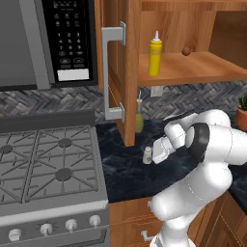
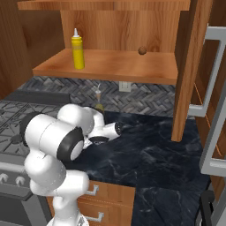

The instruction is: Pick the mustard and shaker from the counter and place them in the cabinet.

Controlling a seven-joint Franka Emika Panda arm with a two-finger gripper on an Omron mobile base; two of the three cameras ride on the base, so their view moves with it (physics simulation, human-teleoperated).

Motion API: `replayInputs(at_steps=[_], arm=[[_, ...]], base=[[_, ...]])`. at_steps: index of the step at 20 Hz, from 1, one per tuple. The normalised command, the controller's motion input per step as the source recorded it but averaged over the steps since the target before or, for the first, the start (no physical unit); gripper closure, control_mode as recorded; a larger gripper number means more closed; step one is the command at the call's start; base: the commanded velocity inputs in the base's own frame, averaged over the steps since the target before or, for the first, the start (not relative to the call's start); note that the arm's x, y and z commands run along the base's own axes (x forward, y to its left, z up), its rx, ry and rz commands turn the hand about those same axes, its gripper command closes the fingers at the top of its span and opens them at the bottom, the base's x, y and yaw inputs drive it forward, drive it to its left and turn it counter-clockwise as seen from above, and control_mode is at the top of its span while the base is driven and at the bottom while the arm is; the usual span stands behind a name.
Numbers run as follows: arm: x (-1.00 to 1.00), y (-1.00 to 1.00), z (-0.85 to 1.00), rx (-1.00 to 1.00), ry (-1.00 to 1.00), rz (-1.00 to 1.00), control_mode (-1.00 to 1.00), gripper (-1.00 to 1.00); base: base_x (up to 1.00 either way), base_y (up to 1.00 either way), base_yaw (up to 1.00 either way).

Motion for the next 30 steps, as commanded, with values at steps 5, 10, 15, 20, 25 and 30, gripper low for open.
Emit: replayInputs(at_steps=[5, 10, 15, 20, 25, 30], arm=[[0.27, 0.00, -0.11, 0.00, 0.00, 0.00, -1.00, -1.00], [0.26, 0.00, -0.13, 0.00, 0.00, 0.00, -1.00, -1.00], [0.29, 0.01, -0.16, 0.00, 0.01, 0.00, -1.00, 1.00], [0.01, 0.00, 0.02, 0.00, 0.00, 0.00, -1.00, 1.00], [-0.41, 0.00, 0.59, 0.00, -0.08, 0.00, -1.00, 1.00], [-0.28, 0.00, 0.89, 0.00, -0.11, 0.00, -1.00, 1.00]], base=[[0.00, 0.00, 0.00], [0.00, 0.00, 0.00], [0.00, 0.00, 0.00], [0.00, 0.00, 0.00], [0.00, 0.00, 0.00], [0.00, 0.00, 0.00]])
